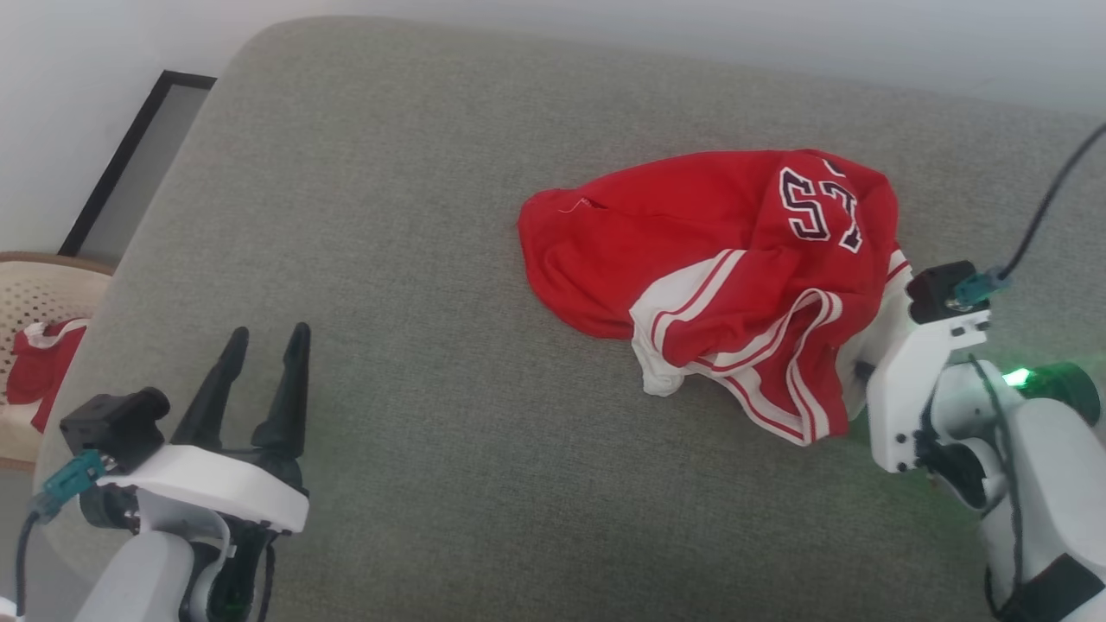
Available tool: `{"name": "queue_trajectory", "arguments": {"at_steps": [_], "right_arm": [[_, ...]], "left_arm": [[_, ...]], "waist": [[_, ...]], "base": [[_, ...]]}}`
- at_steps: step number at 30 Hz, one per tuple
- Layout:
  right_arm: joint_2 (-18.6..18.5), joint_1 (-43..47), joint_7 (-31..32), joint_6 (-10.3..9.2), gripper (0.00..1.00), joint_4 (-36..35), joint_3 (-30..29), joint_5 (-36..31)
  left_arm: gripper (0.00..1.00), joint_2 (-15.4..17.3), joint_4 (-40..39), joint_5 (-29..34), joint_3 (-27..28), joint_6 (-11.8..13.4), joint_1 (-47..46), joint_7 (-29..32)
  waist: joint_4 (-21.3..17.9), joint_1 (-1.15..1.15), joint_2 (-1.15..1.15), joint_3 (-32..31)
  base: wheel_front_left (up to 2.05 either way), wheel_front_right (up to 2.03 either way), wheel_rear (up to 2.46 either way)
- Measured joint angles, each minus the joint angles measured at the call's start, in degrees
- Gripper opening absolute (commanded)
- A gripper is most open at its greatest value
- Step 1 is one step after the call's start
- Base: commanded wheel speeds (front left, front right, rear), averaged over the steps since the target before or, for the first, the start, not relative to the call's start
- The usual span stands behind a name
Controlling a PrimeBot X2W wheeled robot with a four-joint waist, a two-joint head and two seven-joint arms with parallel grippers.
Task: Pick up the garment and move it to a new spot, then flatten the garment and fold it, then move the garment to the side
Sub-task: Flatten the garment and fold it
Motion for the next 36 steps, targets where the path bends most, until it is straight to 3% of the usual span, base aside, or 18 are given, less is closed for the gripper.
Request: {"name": "queue_trajectory", "arguments": {"at_steps": [8,14,22,27,36], "right_arm": [[-0.1,1.0,3.3,0.02,0.0,-5.4,-1.6,1.6],[-3.9,2.7,7.0,0.01,0.0,-13.4,-4.9,2.6],[-10.2,6.5,10.5,0.0,0.0,-19.4,-13.9,3.8],[-11.3,7.0,9.9,-0.01,0.0,-17.3,-17.6,3.9],[-10.6,3.7,2.9,-0.02,0.0,-4.5,-14.2,6.0]], "left_arm": [[1.0,0.5,1.4,-0.1,1.8,-0.5,-0.2,-0.6],[1.0,1.8,1.0,-0.1,3.3,-0.6,0.5,-0.8],[1.0,2.5,-0.8,-0.1,3.7,-0.1,0.8,-0.8],[1.0,2.6,-1.4,0.1,3.2,0.0,-0.1,-0.4],[1.0,2.4,-0.7,0.4,1.7,-0.5,-3.2,0.4]], "waist": [[-3.0,0.0,0.0,-0.9],[-6.6,0.0,0.0,-1.8],[-11.0,0.0,0.0,-1.7],[-12.0,0.0,0.0,0.1],[-11.6,0.0,0.0,3.0]], "base": [[0.0,0.0,0.0],[0.0,0.0,0.0],[0.0,0.0,0.0],[0.0,0.0,0.0],[0.0,0.0,0.0]]}}
